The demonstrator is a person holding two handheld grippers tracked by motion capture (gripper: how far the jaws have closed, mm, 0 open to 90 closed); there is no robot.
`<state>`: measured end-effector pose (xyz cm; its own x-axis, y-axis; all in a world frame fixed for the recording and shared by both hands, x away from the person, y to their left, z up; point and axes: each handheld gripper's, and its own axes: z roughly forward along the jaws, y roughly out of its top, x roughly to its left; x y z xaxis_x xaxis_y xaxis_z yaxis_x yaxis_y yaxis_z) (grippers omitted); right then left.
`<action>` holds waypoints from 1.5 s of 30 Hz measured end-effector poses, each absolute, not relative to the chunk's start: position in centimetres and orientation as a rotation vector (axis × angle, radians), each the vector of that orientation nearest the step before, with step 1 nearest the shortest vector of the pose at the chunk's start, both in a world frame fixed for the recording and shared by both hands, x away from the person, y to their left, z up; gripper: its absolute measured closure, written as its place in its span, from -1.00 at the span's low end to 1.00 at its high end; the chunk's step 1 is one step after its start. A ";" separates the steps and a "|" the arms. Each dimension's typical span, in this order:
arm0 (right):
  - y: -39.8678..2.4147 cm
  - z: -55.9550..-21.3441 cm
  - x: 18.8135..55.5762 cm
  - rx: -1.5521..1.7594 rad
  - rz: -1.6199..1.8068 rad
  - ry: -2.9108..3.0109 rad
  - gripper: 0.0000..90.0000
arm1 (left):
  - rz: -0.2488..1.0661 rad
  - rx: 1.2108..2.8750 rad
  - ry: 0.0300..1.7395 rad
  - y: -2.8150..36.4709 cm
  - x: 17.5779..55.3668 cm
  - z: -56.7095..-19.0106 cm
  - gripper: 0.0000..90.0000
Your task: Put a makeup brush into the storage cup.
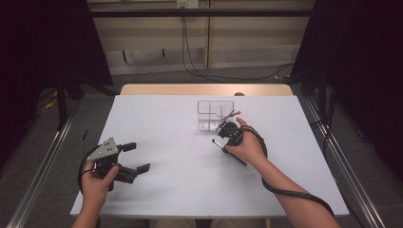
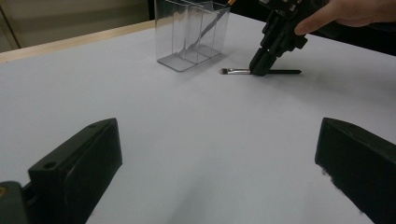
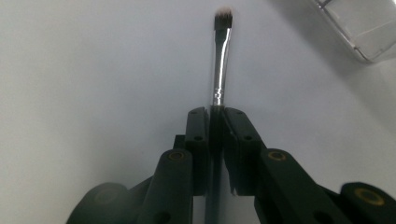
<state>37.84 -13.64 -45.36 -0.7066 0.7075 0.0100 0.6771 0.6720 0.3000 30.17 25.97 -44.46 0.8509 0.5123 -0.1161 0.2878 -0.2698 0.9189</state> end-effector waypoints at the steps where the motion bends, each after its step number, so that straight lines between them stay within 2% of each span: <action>1: -13.6 -45.3 37.9 1.154 0.420 2.777 0.79 | 0.242 1.874 0.598 25.9 30.2 -44.5 -0.99; 18: -14.8 -45.6 38.4 1.314 0.538 2.774 0.88 | 0.236 1.881 0.594 25.6 30.4 -44.6 -0.99; 30: -14.8 -45.5 37.8 1.269 0.564 2.736 0.89 | 0.243 1.881 0.594 25.7 30.2 -44.4 -0.99; 45: -16.8 -43.8 36.7 1.277 0.990 2.519 0.89 | 0.247 1.872 0.599 25.8 30.0 -44.3 -0.99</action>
<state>36.69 -16.77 -43.81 -0.6266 0.7636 0.1560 0.6654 0.4199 0.6172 30.02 25.76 -44.33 0.8503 0.5141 -0.1130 0.2857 -0.2705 0.9193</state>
